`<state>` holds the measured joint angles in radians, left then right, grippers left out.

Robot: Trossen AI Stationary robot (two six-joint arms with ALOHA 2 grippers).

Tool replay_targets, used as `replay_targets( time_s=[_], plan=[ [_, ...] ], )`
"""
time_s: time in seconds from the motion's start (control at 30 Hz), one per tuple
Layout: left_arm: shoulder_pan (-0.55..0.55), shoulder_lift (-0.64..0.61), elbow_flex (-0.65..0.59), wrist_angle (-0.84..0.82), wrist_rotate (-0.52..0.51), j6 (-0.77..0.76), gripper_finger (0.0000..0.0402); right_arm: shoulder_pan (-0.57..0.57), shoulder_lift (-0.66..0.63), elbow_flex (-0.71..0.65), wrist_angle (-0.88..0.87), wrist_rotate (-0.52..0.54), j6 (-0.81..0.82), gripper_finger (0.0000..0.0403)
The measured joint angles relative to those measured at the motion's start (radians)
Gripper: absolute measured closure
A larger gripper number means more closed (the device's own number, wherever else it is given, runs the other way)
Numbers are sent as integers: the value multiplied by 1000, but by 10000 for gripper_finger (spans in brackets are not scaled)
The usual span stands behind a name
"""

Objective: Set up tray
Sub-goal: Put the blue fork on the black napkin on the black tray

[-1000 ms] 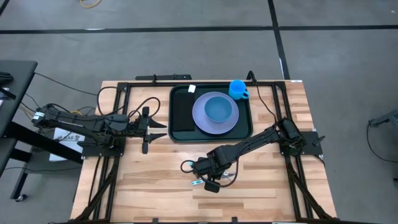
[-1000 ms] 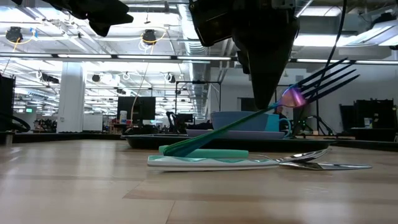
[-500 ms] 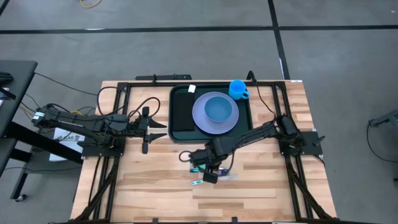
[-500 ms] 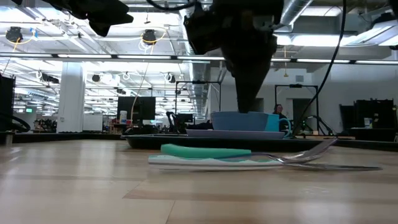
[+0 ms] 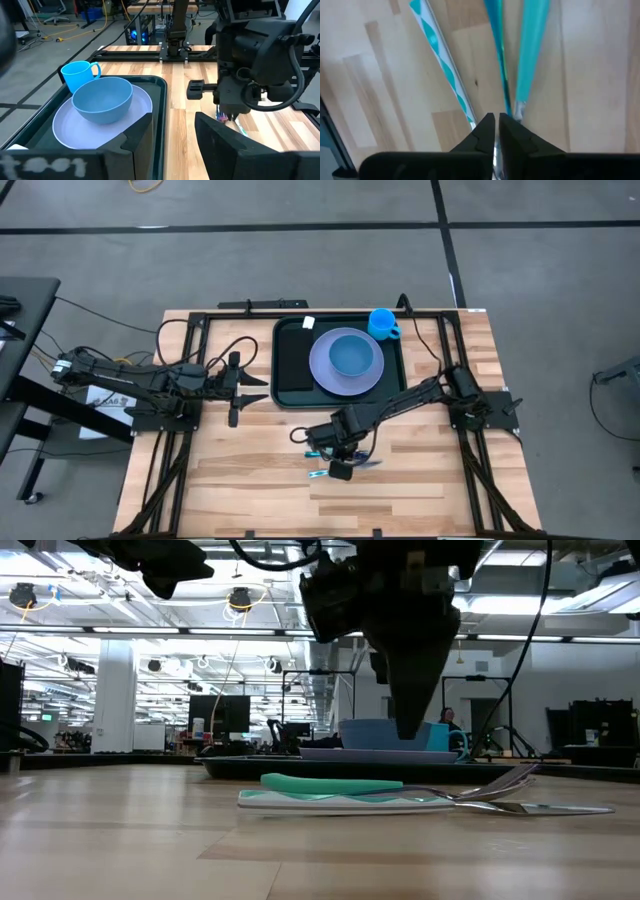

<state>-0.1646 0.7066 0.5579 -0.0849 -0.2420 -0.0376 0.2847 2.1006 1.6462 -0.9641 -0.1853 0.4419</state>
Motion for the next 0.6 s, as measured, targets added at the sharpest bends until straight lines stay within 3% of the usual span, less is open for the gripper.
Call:
replay_targets(
  time_s=[0.4, 0.6],
  plan=[
    [0, 0, 0, 0, 0, -5, 267, 10, 0, -70, 113, 3, 10, 336],
    [0, 0, 0, 1, 0, -5, 267, 10, 0, -70, 134, 3, 5, 331]
  ],
)
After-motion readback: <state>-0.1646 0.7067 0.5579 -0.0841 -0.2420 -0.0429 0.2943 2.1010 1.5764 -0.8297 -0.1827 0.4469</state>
